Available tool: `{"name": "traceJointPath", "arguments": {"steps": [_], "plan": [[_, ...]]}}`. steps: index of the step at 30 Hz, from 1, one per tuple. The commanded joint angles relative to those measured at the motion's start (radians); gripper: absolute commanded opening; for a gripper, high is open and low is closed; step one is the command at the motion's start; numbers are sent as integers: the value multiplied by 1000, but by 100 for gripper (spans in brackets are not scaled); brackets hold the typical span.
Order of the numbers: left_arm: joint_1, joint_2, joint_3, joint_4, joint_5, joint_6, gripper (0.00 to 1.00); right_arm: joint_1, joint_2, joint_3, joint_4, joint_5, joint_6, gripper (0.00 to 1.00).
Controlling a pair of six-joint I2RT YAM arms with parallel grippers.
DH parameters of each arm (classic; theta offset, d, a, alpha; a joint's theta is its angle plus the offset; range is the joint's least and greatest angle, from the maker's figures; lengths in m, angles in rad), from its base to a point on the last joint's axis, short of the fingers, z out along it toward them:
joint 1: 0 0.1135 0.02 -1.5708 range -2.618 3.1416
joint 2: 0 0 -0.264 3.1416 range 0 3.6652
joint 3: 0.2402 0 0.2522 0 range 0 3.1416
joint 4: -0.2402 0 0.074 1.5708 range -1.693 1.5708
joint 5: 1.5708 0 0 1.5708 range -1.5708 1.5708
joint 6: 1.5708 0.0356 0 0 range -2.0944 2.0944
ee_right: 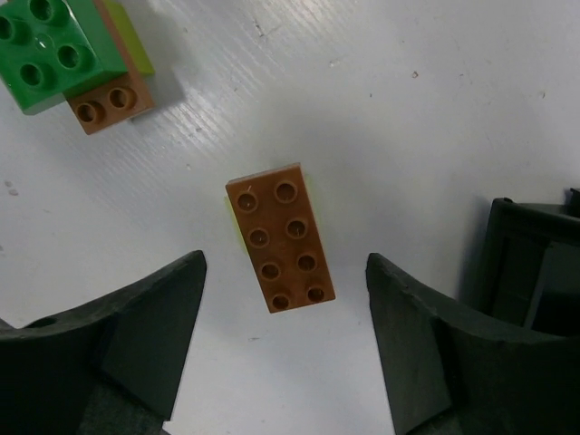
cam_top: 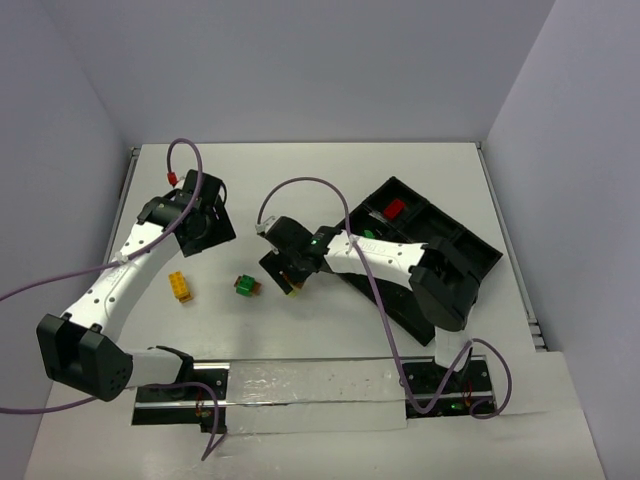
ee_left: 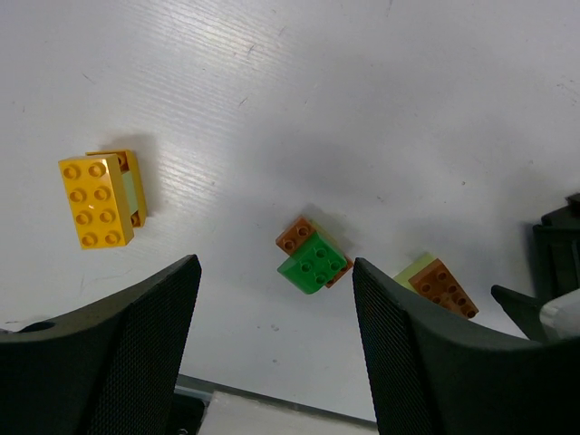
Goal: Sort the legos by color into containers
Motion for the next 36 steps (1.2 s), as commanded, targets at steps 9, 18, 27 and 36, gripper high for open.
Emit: {"name": "traceJointPath", "arguments": {"steps": [9, 18, 27, 36], "plan": [[6, -6, 27, 25, -12, 17, 75, 4, 88, 97, 56, -9, -38, 62], [6, -2, 12, 40, 5, 20, 75, 3, 111, 119, 50, -4, -41, 47], [6, 11, -6, 69, 7, 42, 75, 0, 60, 127, 35, 29, -18, 6], [8, 23, 22, 166, 205, 142, 68, -187, -242, 4, 138, -204, 201, 0]]}}
